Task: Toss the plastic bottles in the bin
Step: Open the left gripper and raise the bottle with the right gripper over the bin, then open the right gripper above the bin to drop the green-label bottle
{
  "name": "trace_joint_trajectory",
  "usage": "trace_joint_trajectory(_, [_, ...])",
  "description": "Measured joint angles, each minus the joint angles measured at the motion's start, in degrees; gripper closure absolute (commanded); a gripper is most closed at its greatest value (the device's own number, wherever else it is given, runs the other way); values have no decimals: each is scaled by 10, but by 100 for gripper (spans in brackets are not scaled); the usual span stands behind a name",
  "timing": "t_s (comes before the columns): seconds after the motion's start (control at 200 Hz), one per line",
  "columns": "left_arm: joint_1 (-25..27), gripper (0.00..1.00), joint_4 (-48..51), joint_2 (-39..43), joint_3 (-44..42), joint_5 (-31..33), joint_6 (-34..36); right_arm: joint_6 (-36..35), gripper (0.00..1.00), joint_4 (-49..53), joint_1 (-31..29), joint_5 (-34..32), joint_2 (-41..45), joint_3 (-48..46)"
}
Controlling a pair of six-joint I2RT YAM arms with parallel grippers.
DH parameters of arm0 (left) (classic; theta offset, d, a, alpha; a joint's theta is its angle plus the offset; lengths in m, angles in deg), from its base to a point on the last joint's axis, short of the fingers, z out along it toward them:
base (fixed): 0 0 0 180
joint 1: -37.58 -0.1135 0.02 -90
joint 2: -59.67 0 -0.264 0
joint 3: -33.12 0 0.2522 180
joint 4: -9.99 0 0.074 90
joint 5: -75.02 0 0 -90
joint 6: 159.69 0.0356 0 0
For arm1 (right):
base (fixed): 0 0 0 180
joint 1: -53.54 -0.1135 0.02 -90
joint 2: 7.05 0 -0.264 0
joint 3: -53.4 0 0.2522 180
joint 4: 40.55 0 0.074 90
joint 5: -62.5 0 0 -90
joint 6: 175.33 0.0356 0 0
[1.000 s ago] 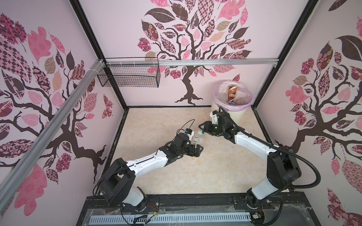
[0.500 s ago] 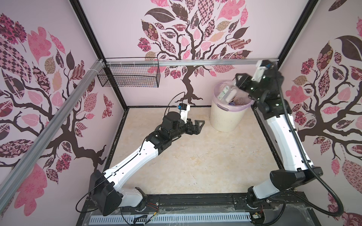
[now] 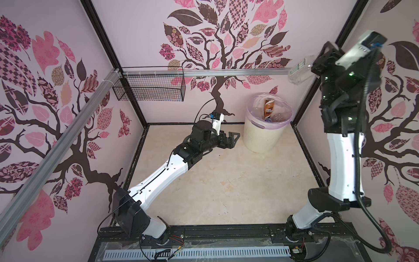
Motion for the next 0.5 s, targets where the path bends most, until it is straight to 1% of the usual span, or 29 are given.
trace_joint_trajectory(0.045, [-1,2,0,0,0,0,0,8,40,12,0,14,-39,-2])
trace_joint_trajectory(0.065, [-1,2,1,0,0,0,0,11,35,19,0,21,-58,-5])
trace_joint_trajectory(0.135, [-1,2,3,0,-1,0,1,23,24,57,0,45,-116,-21])
trace_joint_trajectory(0.155, [-1,2,3,0,-1,0,1,31,19,70,0,49,-130,-28])
trace_joint_trajectory(0.2, [-1,2,4,0,-2,0,1,33,9,91,0,58,-149,-51])
trace_joint_trajectory(0.225, [-1,2,3,0,-3,0,1,41,5,99,0,61,-151,-72])
trace_joint_trajectory(0.275, [-2,2,3,1,-8,0,1,39,1,112,0,66,-149,-114])
trace_joint_trajectory(0.39, [-3,2,4,1,-19,-1,0,41,0,97,-1,69,-126,-168])
trace_joint_trajectory(0.495, [-4,2,3,1,-24,-6,-3,40,1,91,-1,69,-92,-178])
